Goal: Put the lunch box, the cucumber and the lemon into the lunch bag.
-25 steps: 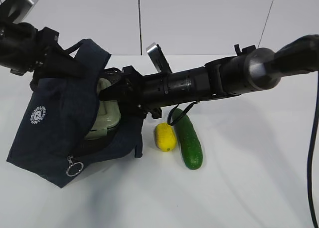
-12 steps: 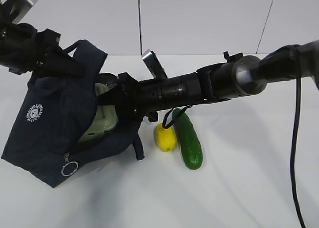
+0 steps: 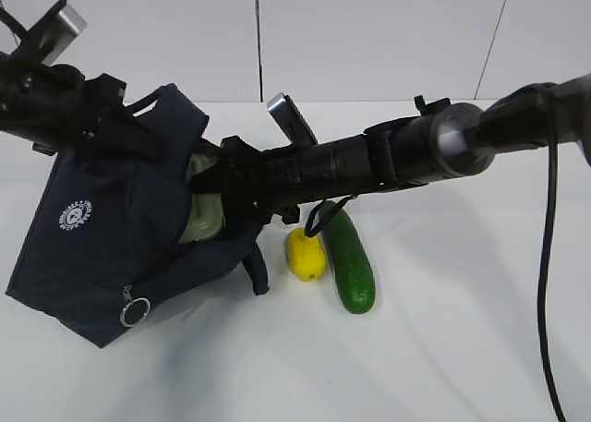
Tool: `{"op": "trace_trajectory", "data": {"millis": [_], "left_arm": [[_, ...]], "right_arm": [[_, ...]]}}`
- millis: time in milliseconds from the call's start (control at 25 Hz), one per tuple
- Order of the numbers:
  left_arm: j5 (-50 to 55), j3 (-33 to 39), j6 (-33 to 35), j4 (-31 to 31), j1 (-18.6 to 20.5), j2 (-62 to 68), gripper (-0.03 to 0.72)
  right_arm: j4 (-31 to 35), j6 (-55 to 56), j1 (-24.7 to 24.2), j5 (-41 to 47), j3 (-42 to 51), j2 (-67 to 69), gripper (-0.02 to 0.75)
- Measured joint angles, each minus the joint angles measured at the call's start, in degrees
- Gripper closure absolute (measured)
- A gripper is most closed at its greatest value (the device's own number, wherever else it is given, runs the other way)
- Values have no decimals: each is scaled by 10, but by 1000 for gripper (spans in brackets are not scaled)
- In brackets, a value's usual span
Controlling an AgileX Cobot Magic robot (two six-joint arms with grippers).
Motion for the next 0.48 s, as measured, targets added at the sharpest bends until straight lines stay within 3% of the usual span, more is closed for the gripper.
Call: {"op": "trace_trajectory", "data": {"millis": [480], "left_arm": [[0,0,22,-19,0,12,697]], "right_arm": [[-1,0,0,-1,0,0,348]]}}
